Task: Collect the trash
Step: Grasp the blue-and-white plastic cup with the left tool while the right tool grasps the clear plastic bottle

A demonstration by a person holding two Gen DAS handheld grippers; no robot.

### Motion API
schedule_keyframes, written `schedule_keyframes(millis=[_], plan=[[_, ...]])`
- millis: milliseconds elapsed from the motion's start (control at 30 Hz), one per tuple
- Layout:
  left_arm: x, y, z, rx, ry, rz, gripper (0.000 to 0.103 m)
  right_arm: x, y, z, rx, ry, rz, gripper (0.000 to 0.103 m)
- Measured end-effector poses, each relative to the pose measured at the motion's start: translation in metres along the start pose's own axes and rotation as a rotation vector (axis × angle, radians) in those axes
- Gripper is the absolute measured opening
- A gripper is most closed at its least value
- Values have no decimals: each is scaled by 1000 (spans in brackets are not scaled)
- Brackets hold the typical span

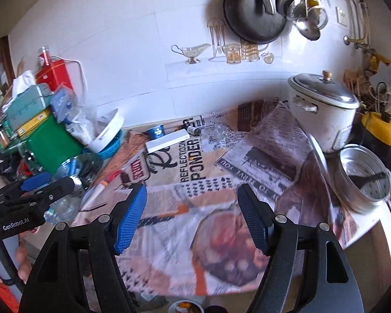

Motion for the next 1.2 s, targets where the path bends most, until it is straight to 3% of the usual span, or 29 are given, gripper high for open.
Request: schedule_keyframes(millis=[300, 600, 933, 1200], plan=[[42, -130, -16, 126, 91, -86, 87, 55, -133, 66, 33, 25, -105, 69], [71, -264, -53, 150, 128, -187, 87, 69, -258, 84, 93, -14, -205, 69], [105, -360, -87, 175, 253, -190, 87, 73, -335, 87, 134, -93, -260, 69], [114, -402, -99, 221, 307, -178, 86, 74, -374, 100, 125, -206, -280, 69]])
Point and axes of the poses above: each gripper's, at about its wrist camera, not at the fingertips, and y roughly against the way its jaws point, z to its right, x to its top, the point moved 8 cm from there along -y, roughly the way its jaws point, and after that the axes turned 3 degrees about y, right-handed, at the moved point
